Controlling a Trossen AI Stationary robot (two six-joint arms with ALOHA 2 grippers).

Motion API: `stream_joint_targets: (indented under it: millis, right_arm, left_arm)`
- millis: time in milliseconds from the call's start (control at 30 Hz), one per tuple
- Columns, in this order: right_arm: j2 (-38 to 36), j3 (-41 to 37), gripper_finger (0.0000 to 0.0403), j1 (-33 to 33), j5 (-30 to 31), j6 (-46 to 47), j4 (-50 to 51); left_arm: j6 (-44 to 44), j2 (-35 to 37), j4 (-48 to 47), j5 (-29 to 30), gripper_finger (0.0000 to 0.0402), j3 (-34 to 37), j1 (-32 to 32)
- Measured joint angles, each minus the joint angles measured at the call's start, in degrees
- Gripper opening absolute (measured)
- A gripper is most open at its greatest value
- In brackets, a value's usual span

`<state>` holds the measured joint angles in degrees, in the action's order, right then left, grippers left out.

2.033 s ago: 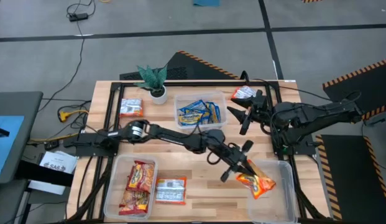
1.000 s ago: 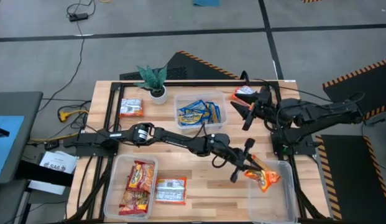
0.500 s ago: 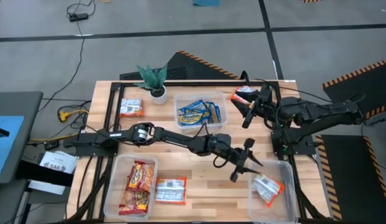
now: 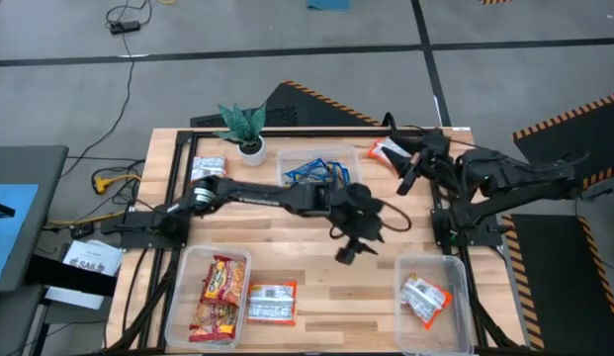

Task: Sort Maruchan noodles
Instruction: Put the top right orange noodle packet into the bottom right transparent bin

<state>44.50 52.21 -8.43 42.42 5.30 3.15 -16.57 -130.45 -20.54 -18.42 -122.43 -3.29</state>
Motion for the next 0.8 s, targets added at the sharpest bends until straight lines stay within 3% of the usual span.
stream_joint_targets:
  millis: [133, 267, 467, 800]
  right_arm:
    - [-2.48, 0.02, 0.021, 0.0, 0.62, 0.11, 3.28]
    - [-4.66, 0.01, 0.021, 0.0, 1.36, 3.12, 9.55]
    - [-5.14, 0.02, 0.021, 0.0, 1.39, 11.18, 20.09]
    - [1.68, 0.02, 0.021, 6.46, 1.37, 22.62, 29.49]
  left_arm:
    - [0.93, 3.33, -8.75, -4.78, 0.0158, 2.25, 2.19]
    - [3.08, 9.08, -5.95, -8.58, 0.0158, 11.57, 4.5]
    - [6.38, 24.69, 14.52, -8.52, 0.0158, 36.67, 7.53]
    - [11.09, 60.64, 46.19, 2.99, 0.0158, 79.15, 12.61]
